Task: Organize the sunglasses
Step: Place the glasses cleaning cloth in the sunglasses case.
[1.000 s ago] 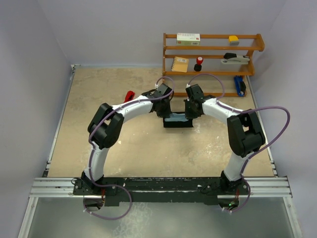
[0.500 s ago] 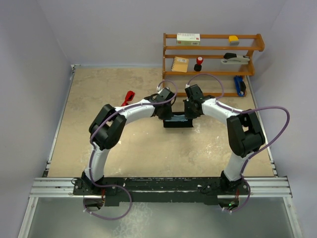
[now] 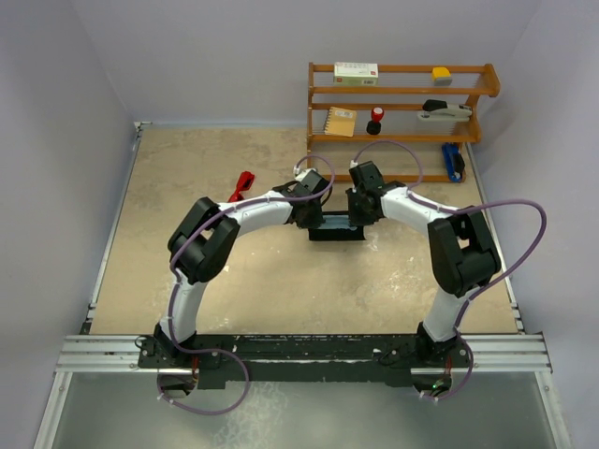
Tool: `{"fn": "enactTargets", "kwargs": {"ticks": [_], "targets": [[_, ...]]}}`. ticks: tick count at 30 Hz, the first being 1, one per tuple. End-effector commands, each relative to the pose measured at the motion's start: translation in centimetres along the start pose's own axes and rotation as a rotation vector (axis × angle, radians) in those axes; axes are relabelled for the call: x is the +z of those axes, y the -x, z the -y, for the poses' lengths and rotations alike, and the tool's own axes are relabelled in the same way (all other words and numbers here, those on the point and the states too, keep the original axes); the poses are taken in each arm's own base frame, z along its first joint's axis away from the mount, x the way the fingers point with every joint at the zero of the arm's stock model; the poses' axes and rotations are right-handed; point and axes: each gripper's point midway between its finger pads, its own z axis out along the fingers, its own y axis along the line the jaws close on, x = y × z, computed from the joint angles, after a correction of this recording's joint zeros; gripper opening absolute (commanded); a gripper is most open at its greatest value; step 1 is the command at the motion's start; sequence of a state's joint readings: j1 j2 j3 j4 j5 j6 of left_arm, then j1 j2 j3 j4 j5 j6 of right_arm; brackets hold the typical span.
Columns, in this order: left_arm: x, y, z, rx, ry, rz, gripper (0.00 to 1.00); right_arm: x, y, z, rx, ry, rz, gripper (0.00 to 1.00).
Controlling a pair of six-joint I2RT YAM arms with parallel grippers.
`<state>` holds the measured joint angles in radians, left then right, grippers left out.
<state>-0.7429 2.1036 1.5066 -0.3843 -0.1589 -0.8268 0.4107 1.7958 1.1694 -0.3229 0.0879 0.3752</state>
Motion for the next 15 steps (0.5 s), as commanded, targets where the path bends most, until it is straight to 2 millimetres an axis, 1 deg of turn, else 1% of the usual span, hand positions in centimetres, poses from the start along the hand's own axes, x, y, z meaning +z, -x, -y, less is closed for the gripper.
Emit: {"fn": "enactTargets", "kwargs": {"ticks": [1, 9, 13, 15], "targets": [[-1.6, 1.4, 1.0, 0.001, -0.034, 0.058, 0.0, -1.0, 1.0, 0.2, -0.015, -0.011, 0.053, 0.27], [-2.7, 2.2, 1.5, 0.014, -0.034, 0.084, 0.0, -2.0, 2.2, -0.5, -0.011, 0.015, 0.09, 0.28], [-3.8, 2.9, 2.2, 0.027, -0.047, 0.103, 0.0, -2.5, 2.8, -1.1, -0.018, 0.036, 0.119, 0.28], [-4.2, 3.3, 2.7, 0.029, -0.058, 0.111, 0.0, -2.6, 2.9, -1.5, -0.02, 0.051, 0.126, 0.24]]}}
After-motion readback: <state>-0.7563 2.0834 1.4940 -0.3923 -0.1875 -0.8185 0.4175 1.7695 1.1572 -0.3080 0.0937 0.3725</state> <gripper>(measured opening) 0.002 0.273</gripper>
